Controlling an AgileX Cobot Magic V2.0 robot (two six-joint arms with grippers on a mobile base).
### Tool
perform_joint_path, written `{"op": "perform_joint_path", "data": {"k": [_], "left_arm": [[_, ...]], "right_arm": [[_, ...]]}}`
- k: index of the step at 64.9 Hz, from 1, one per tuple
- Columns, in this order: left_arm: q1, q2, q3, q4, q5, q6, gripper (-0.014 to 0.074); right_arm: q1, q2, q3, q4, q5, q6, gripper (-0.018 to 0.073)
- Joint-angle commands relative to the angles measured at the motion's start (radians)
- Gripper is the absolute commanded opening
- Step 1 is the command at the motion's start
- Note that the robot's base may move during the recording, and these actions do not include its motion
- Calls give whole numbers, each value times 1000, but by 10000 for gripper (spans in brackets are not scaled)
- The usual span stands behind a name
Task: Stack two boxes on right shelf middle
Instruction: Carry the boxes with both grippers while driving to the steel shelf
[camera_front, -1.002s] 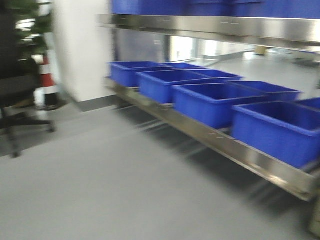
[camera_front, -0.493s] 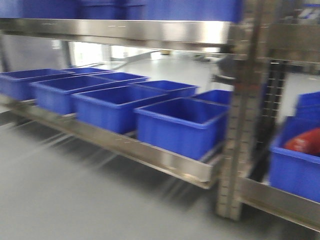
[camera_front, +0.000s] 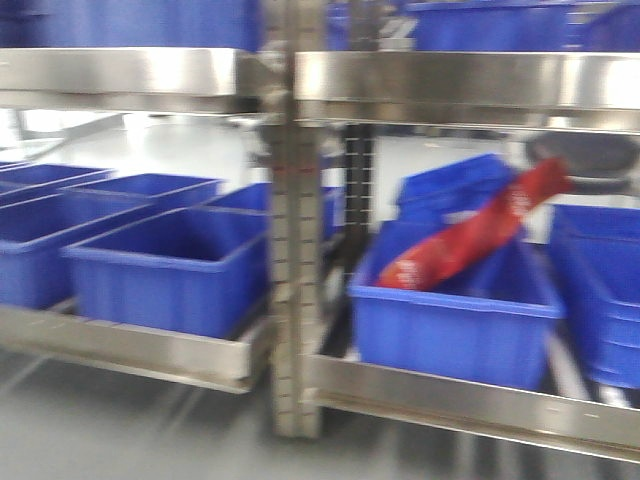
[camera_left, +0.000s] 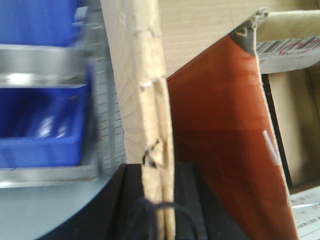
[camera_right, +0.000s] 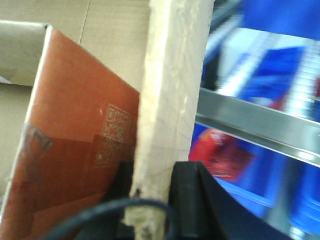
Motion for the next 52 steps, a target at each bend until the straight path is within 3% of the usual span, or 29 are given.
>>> {"op": "perform_joint_path", "data": {"k": [1,52], "left_arm": [[4,-12,-7,40,-31,4,-111],[4,-12,-7,40,-31,4,-111]], "right_arm": [[-10,-17,-14,-41,-71,-11,-154],[-10,-17,-14,-41,-71,-11,-154]]}}
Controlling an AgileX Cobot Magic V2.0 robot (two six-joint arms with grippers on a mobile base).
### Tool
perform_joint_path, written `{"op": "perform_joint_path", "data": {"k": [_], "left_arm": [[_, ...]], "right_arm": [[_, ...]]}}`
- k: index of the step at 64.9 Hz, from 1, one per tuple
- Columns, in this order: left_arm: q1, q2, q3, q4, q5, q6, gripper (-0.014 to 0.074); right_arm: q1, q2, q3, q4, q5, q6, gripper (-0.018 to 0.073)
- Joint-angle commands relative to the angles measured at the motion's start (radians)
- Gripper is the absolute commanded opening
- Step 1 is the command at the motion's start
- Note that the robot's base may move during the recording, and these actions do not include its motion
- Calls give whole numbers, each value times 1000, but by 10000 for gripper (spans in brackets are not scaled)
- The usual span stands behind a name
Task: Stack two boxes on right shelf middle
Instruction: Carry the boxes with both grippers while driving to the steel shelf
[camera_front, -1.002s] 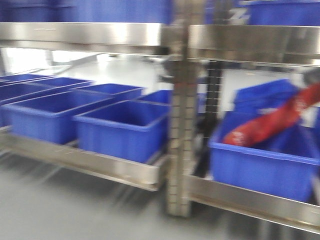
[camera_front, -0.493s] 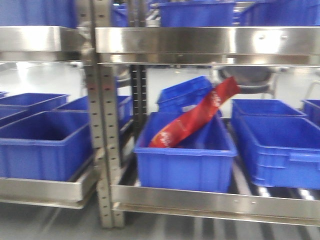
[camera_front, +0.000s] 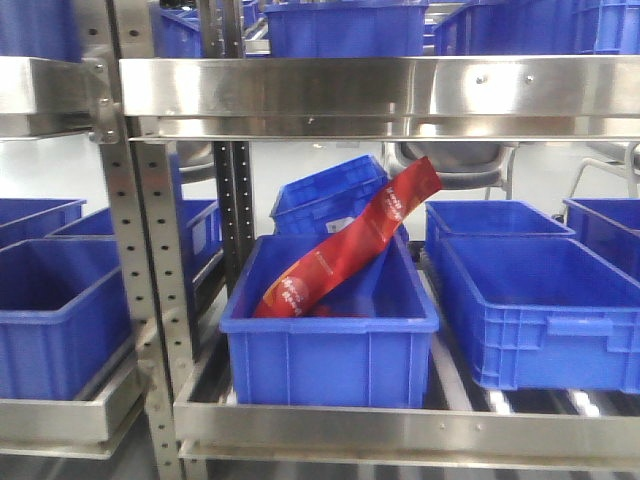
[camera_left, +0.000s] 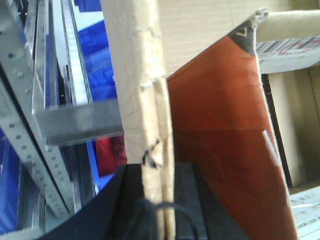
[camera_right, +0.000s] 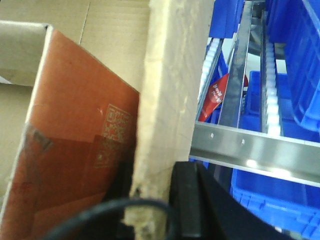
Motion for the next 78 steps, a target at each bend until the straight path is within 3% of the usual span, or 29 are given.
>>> {"op": "perform_joint_path", "data": {"k": [1,78], "left_arm": [[4,-12,-7,40,-31,4,-111],[4,-12,-7,40,-31,4,-111]], "right_arm": [[-10,-17,-14,-41,-71,-11,-154],[-10,-17,-14,-41,-71,-11,-154]]}}
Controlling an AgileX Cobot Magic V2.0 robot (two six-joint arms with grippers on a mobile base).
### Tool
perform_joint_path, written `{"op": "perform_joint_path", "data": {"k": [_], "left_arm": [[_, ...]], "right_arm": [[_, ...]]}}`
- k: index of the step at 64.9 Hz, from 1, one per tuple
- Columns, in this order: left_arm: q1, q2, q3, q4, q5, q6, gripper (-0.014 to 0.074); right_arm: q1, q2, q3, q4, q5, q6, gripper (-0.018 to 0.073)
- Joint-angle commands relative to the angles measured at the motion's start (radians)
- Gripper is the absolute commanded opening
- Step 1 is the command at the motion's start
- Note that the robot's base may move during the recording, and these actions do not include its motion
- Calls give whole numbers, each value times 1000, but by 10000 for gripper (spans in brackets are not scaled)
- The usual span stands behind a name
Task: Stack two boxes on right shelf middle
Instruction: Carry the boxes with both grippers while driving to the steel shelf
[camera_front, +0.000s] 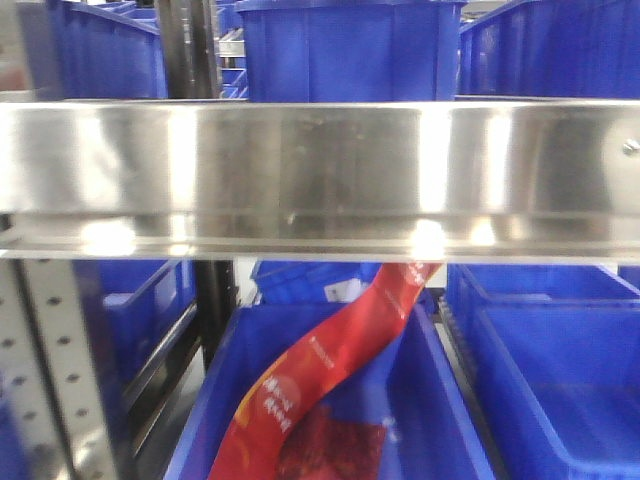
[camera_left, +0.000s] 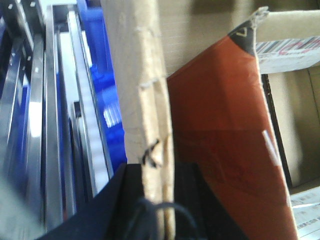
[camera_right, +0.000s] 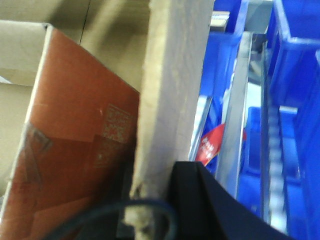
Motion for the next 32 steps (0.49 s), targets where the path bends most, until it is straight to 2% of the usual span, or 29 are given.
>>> {"op": "perform_joint_path", "data": {"k": [1,32], "left_arm": [[4,-12,-7,40,-31,4,-111],[4,-11,-7,41,-31,4,-111]], "right_arm": [[-10,-17,-14,-41,-71,-11,-154],[-10,-17,-14,-41,-71,-11,-154]]}}
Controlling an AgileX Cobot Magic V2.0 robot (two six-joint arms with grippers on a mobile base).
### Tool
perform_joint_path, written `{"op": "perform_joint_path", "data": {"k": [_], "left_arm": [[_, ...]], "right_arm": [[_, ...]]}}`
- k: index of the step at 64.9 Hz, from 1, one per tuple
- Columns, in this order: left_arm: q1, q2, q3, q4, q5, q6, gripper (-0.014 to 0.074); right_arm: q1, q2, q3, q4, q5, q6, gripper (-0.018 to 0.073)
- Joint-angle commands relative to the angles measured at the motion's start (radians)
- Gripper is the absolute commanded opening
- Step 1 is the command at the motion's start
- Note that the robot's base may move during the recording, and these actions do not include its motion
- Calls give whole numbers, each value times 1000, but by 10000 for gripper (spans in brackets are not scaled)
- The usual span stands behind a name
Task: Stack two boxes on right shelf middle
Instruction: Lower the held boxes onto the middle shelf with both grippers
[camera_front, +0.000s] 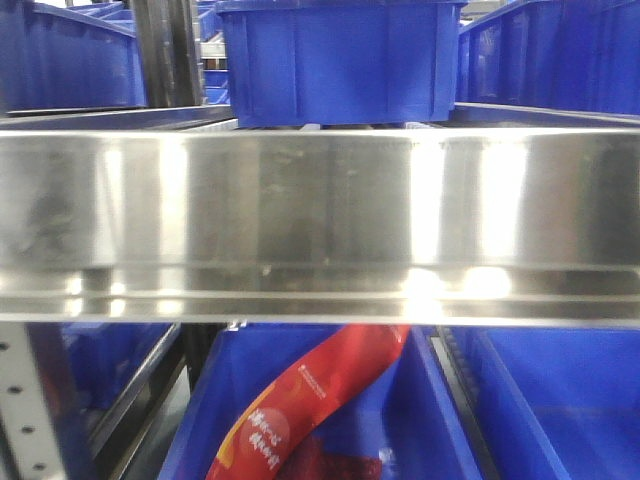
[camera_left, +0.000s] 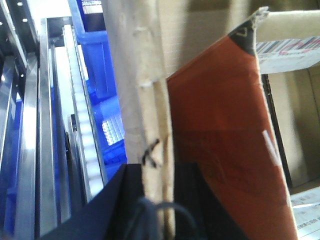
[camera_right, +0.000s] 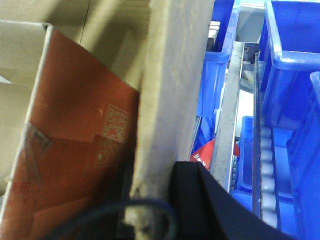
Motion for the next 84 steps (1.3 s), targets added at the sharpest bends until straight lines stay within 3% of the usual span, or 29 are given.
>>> {"op": "perform_joint_path", "data": {"k": [1,84], "left_arm": [[4,-11,-7,41,-31,4,-111],[4,-11,-7,36,-35,4,-111]], "right_arm": [[-10,-17,-14,-41,-71,-11,-154],[-10,-17,-14,-41,-57,-11,-154]]}}
